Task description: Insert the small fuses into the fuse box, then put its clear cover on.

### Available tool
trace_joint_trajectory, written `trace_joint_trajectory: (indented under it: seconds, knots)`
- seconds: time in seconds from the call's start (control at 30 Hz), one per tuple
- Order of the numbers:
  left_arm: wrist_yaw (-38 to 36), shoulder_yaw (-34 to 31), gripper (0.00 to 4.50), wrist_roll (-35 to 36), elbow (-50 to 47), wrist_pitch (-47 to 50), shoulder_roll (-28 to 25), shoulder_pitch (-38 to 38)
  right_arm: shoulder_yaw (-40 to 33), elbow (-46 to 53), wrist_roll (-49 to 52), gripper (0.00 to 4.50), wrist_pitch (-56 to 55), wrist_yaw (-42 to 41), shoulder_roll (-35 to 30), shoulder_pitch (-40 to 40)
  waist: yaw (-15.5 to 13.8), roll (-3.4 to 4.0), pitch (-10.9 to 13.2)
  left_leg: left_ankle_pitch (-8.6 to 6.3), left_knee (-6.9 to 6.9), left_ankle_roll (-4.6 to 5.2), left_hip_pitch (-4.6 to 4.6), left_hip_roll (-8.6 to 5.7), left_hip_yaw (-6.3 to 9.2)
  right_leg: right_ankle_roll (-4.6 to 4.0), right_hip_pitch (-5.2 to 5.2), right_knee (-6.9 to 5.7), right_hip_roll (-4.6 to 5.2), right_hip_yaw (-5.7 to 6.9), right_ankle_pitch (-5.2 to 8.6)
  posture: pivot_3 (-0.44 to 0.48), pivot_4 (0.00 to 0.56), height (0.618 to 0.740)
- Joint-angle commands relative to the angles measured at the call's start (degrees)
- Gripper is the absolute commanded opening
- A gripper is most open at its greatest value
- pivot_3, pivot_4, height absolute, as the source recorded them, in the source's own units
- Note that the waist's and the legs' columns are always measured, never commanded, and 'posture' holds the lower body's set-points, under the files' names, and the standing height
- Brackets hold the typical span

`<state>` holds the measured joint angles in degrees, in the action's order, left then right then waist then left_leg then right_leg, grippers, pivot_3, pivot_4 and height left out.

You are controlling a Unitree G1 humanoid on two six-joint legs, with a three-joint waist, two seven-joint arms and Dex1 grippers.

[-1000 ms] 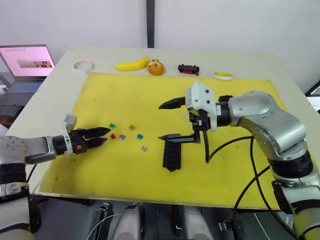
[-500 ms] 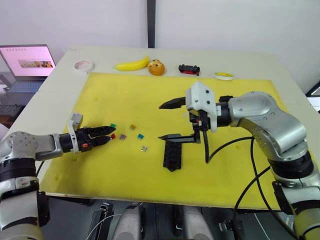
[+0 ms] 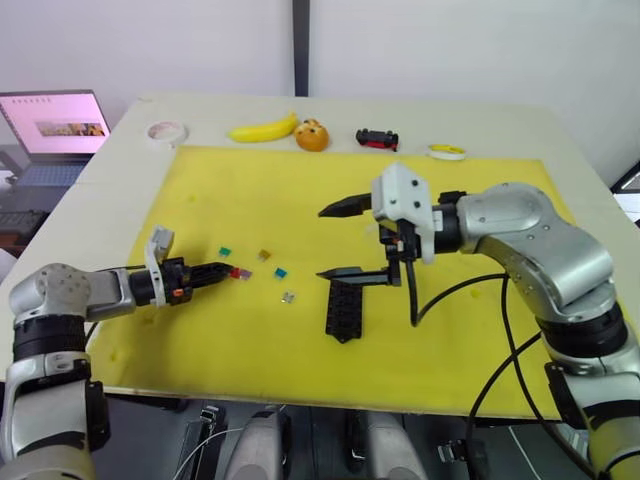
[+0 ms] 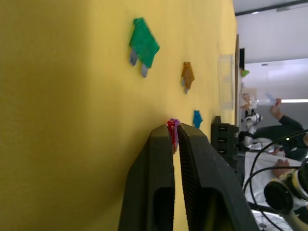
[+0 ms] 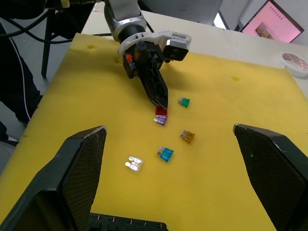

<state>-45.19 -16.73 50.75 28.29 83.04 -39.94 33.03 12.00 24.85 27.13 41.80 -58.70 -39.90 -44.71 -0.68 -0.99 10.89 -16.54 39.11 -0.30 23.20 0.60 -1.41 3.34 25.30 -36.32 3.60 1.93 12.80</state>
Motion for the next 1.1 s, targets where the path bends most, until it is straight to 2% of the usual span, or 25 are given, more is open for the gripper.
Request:
trace_joint_trajectory:
  seconds: [0.03,0.47,0.77,1.1]
  knots:
    - [-2.0,2.7,0.21,-2.1,0.2,-0.8,0.1,-1.6,-0.9,2.3,-0.2,4.50,-0.6,0.5,-0.6,-0.4,0.0,0.01,0.0,0.00,0.00,0.00,0.00,0.00,-0.01,0.00,0.00,0.00,0.00,0.00,0.00,0.000,0.150,0.737]
    - [-7.6,7.1,0.21,-7.1,-0.3,-5.2,-0.5,-2.9,-0.9,2.7,-0.2,4.50,-0.2,0.9,-0.8,-0.2,0.0,0.09,-0.1,0.00,0.00,0.00,-0.02,0.00,-0.02,0.00,-0.01,-0.02,0.00,0.00,0.00,0.000,0.150,0.737]
    - [-9.5,7.6,0.09,-8.0,-1.6,-5.8,-1.5,-5.2,-0.9,3.1,-0.1,4.50,0.1,1.1,-0.9,0.0,0.1,0.15,-0.1,0.00,0.00,0.01,-0.08,0.01,-0.03,0.01,-0.02,-0.08,-0.01,-0.01,0.00,0.000,0.150,0.737]
    - [-9.8,0.4,0.09,-3.3,-5.7,-2.3,-2.0,-7.9,-0.7,3.1,0.2,4.50,0.1,1.1,-1.0,-0.1,1.1,0.15,-0.1,-0.03,-0.01,0.06,-0.07,0.09,-0.06,0.02,0.01,-0.09,-0.04,-0.02,0.00,0.000,0.150,0.737]
